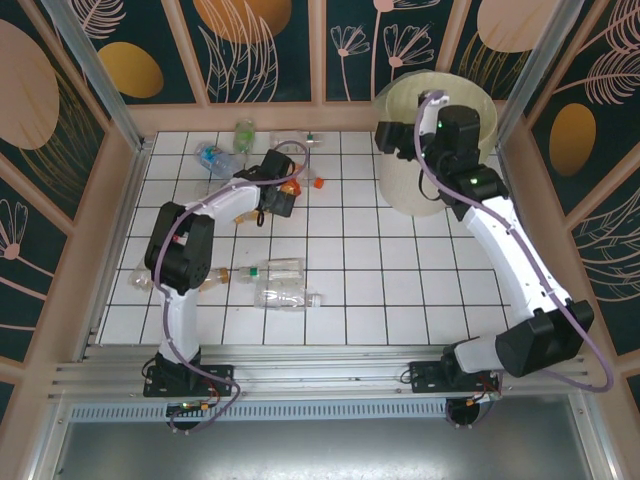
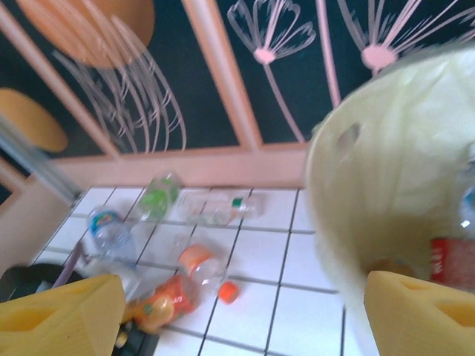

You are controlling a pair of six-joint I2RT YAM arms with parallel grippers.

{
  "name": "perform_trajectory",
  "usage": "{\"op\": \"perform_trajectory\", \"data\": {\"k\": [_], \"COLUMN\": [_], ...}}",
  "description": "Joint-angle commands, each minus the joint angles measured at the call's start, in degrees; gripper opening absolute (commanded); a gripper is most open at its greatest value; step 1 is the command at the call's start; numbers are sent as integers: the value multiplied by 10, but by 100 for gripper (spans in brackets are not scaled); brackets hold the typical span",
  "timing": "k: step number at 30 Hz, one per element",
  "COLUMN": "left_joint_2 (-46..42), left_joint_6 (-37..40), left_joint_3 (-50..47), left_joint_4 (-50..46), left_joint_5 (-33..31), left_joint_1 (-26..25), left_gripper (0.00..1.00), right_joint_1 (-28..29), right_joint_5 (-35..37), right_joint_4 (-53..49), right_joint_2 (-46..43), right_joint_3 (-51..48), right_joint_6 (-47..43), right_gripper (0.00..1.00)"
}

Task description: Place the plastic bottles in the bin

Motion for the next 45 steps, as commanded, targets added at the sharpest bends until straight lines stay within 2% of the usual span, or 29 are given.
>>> {"op": "perform_trajectory", "data": {"k": [1, 7, 19, 28, 36, 40, 45], "left_joint_2": [21, 42, 8, -16, -68, -119, -188], "left_joint_6": [34, 40, 5, -27, -46, -62, -93], "left_joint_3": [34, 42, -41, -94, -145, -195, -253], "left_joint_4": [-22, -41, -34, 15, 70, 123, 201], "left_joint_5": [-30, 7, 66, 87, 128, 192, 321], "left_joint_1": [10, 25, 25, 25, 25, 25, 25], "left_gripper": [96, 93, 93, 73, 53, 53, 56], "right_joint_1": [4, 7, 17, 28, 36, 39, 41], "right_joint_5": [-40, -67, -100, -125, -143, -180, -241], "right_joint_4": [56, 63, 94, 136, 173, 214, 286], "right_joint_2": [-30, -30, -20, -8, 37, 58, 86], "right_joint_3": [-40, -53, -94, -151, -196, -209, -221], "right_joint_6": [27, 40, 68, 111, 201, 260, 315], "right_gripper": [85, 85, 85, 84, 80, 80, 81]}}
